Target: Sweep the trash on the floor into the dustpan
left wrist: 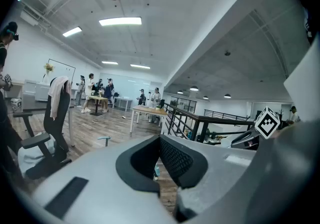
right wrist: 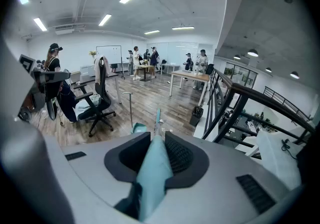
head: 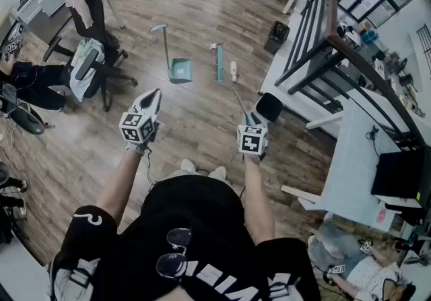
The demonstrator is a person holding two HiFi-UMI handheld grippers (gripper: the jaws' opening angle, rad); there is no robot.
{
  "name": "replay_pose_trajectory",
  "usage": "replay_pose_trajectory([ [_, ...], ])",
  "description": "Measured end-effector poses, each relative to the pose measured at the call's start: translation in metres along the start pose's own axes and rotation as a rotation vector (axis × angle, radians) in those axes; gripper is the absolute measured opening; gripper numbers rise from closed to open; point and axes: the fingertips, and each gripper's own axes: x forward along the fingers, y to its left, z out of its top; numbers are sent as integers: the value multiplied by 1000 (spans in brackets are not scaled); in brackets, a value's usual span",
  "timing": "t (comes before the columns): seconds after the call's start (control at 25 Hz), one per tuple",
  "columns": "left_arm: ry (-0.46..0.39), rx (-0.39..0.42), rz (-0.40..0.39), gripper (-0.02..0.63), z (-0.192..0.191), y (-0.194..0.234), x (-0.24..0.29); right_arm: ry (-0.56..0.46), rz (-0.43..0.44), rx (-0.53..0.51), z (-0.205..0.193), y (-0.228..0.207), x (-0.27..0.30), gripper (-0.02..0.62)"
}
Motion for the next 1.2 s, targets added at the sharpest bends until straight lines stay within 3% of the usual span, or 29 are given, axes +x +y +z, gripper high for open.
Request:
replay_pose_trajectory([
  [0.68, 38, -21, -28, -2, -21, 20, 14, 22, -28, 44, -5, 12, 7, 84],
  [0.96, 53, -10, -16, -2, -13, 43, 53, 23, -21, 39, 19, 2, 54, 84],
  [1.2, 56, 6, -6, -2, 11, 71, 123, 18, 1, 34, 63, -17, 119, 84],
])
